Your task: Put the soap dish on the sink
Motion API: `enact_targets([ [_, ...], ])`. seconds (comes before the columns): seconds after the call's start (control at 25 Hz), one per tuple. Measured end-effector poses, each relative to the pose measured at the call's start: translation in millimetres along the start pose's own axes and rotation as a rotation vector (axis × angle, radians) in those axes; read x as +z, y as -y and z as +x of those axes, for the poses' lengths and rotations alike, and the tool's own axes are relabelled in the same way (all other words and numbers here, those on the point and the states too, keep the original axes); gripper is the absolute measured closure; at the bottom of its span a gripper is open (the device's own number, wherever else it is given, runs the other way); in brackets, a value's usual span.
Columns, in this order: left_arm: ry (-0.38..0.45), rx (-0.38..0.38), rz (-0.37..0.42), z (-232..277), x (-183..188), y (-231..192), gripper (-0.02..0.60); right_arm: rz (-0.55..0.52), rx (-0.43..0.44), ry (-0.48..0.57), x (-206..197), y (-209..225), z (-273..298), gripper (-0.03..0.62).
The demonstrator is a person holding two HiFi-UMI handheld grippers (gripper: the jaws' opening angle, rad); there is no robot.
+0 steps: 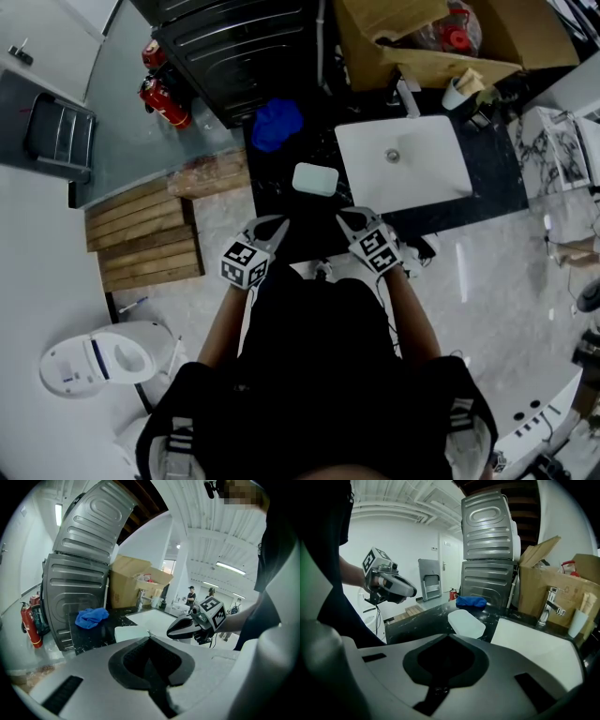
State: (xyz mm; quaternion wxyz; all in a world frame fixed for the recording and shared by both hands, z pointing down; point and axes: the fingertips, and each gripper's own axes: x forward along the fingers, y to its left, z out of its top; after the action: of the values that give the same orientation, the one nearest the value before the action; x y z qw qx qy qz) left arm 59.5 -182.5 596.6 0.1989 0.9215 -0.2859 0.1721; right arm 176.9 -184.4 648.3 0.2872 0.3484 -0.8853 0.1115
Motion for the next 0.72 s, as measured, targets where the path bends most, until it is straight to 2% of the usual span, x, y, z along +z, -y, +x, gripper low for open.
enact_targets([
  [0.72,0.016,0.018,-0.013,6.9,-2.8,19.7,0.581,-0.005,0.022,-0.004,-17.5,-0.3,-15.6,0.6],
])
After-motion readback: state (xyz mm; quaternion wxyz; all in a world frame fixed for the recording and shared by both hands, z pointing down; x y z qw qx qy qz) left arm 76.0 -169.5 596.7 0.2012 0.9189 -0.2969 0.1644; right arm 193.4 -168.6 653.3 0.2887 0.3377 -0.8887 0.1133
